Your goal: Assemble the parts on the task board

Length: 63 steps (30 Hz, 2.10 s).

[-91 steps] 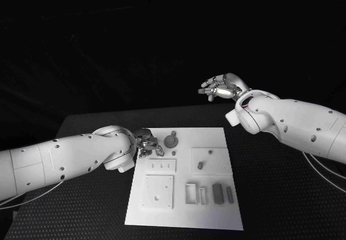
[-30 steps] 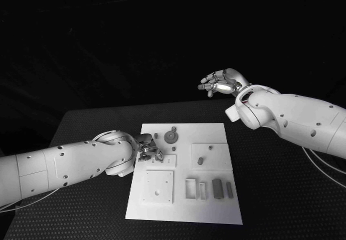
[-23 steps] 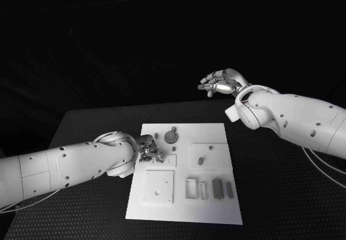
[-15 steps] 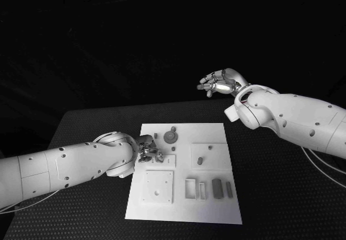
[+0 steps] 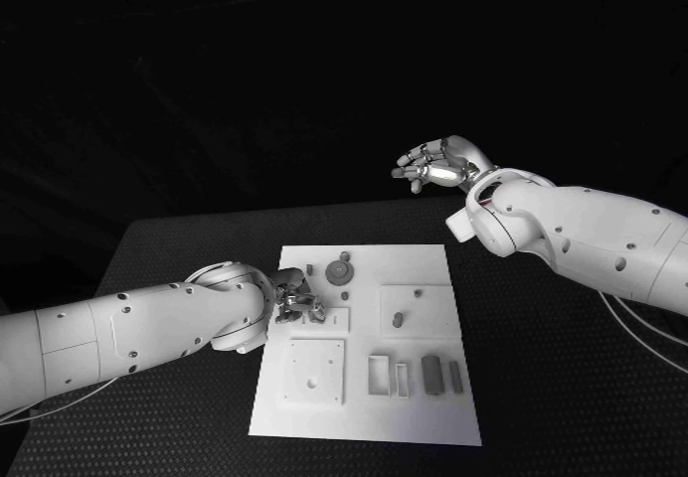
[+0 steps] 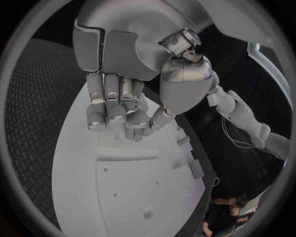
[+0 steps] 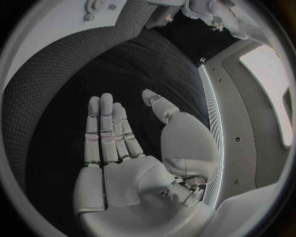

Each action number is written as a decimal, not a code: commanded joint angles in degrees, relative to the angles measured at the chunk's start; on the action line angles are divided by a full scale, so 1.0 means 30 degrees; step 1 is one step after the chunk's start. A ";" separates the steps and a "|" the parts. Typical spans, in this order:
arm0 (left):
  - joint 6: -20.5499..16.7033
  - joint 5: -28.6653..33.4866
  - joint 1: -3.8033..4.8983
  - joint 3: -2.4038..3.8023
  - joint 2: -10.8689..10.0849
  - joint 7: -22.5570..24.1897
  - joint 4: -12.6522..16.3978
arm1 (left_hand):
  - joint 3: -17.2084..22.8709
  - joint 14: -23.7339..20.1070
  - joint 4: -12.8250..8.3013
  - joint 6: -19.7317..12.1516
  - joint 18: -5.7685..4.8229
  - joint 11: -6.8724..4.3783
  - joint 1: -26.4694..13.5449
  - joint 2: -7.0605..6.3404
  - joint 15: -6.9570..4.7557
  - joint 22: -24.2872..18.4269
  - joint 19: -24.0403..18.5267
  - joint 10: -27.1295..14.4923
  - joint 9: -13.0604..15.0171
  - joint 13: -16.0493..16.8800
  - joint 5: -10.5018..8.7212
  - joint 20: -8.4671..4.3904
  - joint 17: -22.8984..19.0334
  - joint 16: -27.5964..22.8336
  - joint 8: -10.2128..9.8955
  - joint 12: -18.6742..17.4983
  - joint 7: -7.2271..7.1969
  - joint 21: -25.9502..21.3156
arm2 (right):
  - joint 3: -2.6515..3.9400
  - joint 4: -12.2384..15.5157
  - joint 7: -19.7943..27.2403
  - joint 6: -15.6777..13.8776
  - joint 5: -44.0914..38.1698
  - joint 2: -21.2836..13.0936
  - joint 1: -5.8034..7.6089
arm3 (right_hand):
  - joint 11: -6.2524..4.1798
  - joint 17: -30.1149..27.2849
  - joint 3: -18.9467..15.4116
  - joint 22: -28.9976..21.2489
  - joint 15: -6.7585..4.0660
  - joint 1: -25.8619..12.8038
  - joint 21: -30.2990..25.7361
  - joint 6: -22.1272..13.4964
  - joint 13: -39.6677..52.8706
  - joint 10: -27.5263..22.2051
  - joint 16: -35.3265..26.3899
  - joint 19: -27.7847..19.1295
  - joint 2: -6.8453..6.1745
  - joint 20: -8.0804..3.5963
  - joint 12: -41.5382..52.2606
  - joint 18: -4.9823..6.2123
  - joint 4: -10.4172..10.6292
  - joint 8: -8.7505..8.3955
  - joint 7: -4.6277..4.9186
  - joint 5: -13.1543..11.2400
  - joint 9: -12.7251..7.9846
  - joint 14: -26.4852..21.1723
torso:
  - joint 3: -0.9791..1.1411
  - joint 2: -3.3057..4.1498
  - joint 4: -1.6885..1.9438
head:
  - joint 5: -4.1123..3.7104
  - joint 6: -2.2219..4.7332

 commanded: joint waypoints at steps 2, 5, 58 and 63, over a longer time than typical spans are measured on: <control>0.0505 -0.0070 -0.0055 -0.0031 0.0049 0.0075 0.0001 | 0.0092 0.0796 -0.0003 0.3283 0.0366 -0.0543 -0.0096 0.0200 -0.1013 0.0320 -0.0172 -0.0370 0.0037 -0.0067 -0.0089 -0.1910 -0.0042 0.0108 0.0116 0.0105 -0.1763 0.0109 | 0.0012 -0.0007 0.0071 0.0269 -0.0057 0.0041 0.0004 | -0.0011 0.0031 -0.0017 0.0031 0.0090 0.0041 -0.0102 -0.0052 -0.0039 -0.0110 -0.0144 -0.0140 0.0176 -0.0058 0.0100 -0.0004 -0.0134 0.0087 0.0174 0.0126 -0.0027 0.0028 | 0.0002 0.0001 -0.0005 | 0.0026 -0.0065; 0.0671 -0.0059 -0.0055 -0.0029 0.0093 0.0130 -0.0003 | 0.0115 0.0791 -0.0003 0.3649 0.0351 -0.0646 -0.0303 0.0225 -0.0948 0.0313 -0.0221 -0.0348 0.0102 -0.0247 0.0225 -0.1883 -0.0112 0.0210 0.0384 0.0109 -0.1880 0.0144 | 0.0012 -0.0038 0.0060 0.0287 -0.0061 0.0060 0.0004 | -0.0010 0.0044 -0.0016 0.0035 0.0091 0.0047 -0.0107 -0.0051 -0.0052 -0.0118 -0.0159 -0.0143 0.0176 -0.0057 0.0107 -0.0004 -0.0140 0.0089 0.0174 0.0131 -0.0032 0.0029 | 0.0004 0.0000 -0.0011 | 0.0047 -0.0088; 0.2738 -0.0934 -0.0041 -0.0009 0.0847 -0.0229 -0.0074 | 0.1704 0.0971 -0.0004 0.4047 0.0454 -0.0953 -0.0807 0.0112 -0.0517 0.0284 -0.0269 -0.0415 -0.0217 -0.0787 0.2842 -0.1829 -0.0701 0.1455 0.2259 0.1719 -0.2227 0.0801 | 0.0010 -0.0123 -0.0093 0.0459 -0.0120 0.0129 0.0002 | 0.0050 0.0355 -0.0030 0.0136 0.0157 0.0068 -0.0261 -0.0031 -0.0374 -0.0334 -0.0527 -0.0277 0.0182 0.0009 0.0277 -0.0004 -0.0208 0.0153 0.0167 0.0337 -0.0137 -0.0021 | 0.0000 -0.0009 -0.0002 | 0.0144 -0.0155; 0.2828 -0.0978 -0.0035 -0.0009 0.0867 -0.0273 -0.0071 | 0.1632 0.0926 0.0189 0.4035 0.0441 -0.0896 -0.1633 0.0491 -0.0478 0.0203 -0.0306 -0.0452 -0.0413 -0.0982 0.1839 -0.1776 -0.0891 0.1540 0.2580 0.1993 -0.2191 0.0763 | 0.0010 -0.0124 -0.0103 0.0474 -0.0120 0.0133 0.0002 | 0.0055 0.0377 -0.0033 0.0144 0.0161 0.0065 -0.0271 -0.0029 -0.0395 -0.0349 -0.0551 -0.0285 0.0189 0.0014 0.0289 -0.0004 -0.0208 0.0158 0.0164 0.0333 -0.0144 -0.0023 | -0.0001 -0.0008 -0.0025 | 0.0097 -0.0114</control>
